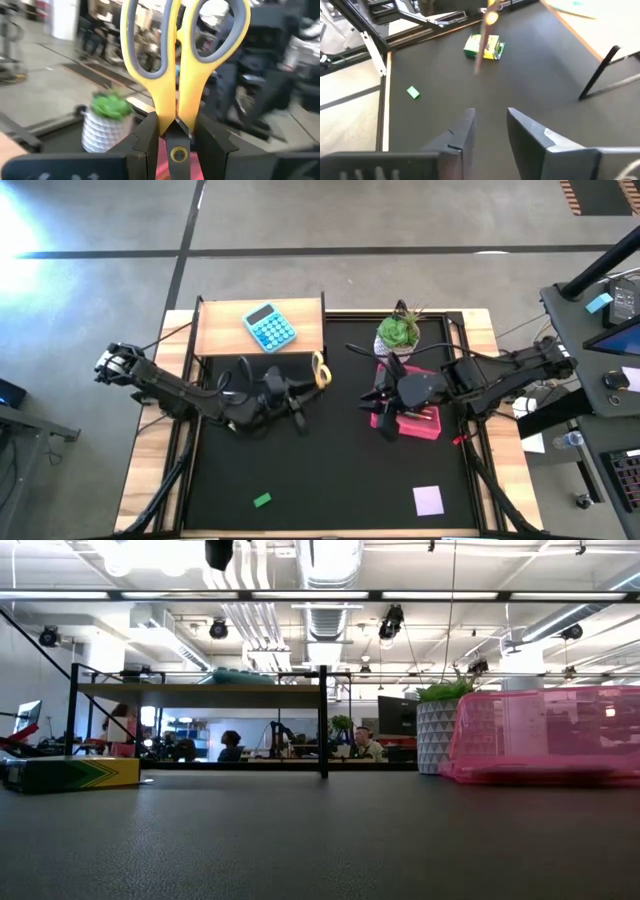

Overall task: Pack school essentials
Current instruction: Put the yellow scissor into the pink supply box

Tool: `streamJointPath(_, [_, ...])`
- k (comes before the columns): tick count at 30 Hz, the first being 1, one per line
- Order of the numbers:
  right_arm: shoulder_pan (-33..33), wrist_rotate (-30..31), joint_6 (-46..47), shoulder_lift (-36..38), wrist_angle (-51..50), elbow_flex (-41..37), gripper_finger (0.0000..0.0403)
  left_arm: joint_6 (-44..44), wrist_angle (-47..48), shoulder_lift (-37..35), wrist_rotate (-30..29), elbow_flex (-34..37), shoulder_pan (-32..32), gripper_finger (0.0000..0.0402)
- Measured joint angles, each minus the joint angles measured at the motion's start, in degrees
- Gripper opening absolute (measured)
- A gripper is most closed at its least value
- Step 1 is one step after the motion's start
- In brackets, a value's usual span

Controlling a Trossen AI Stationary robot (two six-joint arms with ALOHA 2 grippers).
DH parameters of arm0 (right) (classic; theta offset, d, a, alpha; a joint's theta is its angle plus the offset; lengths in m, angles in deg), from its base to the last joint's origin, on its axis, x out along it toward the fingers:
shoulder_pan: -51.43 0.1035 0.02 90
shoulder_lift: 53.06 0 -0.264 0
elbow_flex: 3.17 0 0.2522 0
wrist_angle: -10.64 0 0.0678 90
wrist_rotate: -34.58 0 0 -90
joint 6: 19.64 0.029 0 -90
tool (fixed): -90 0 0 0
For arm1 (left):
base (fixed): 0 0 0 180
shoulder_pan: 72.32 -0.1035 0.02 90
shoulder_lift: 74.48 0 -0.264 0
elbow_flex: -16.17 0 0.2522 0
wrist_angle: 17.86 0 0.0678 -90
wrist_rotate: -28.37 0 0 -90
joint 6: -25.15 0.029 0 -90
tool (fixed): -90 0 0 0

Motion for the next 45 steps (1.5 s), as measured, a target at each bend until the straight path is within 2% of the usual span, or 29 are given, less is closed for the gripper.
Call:
streamJointPath(2, [-0.9, 0.4, -0.7, 0.0, 0.3, 0.0, 0.0130, 0.5, -1.7, 0.0, -1.6, 0.0, -0.7, 0.0082])
streamJointPath(9, [-3.7, 8.5, -5.0, -0.6, 8.6, 0.0, 0.0208, 0.5, -8.7, 0.0, -1.8, 0.0, -3.9, 0.0082])
streamJointPath(14, [-4.2, 9.5, -14.0, -3.2, 19.7, 0.0, 0.0229, 0.5, -12.8, 0.0, -2.5, 0.0, -5.9, 0.0082])
streamJointPath(17, [-4.2, 12.0, -20.9, -5.6, 26.5, 0.0, 0.0228, 0.5, -14.6, 0.0, -3.1, 0.0, -7.0, 0.0082])
streamJointPath(23, [-4.3, 23.0, -27.8, -9.7, 33.0, 0.0, 0.0220, 0.5, -16.2, 0.0, -3.1, 0.0, -7.7, 0.0082])
streamJointPath(38, [-7.3, 23.1, -25.9, -12.4, 37.5, 0.0, 0.0217, 0.5, -15.9, 0.0, -1.1, -1.0, -7.8, 0.0082])
streamJointPath(45, [-8.6, 21.9, -25.9, -12.4, 38.1, 0.0, 0.0165, 0.5, -15.7, 0.0, 1.7, -1.0, -7.8, 0.0082])
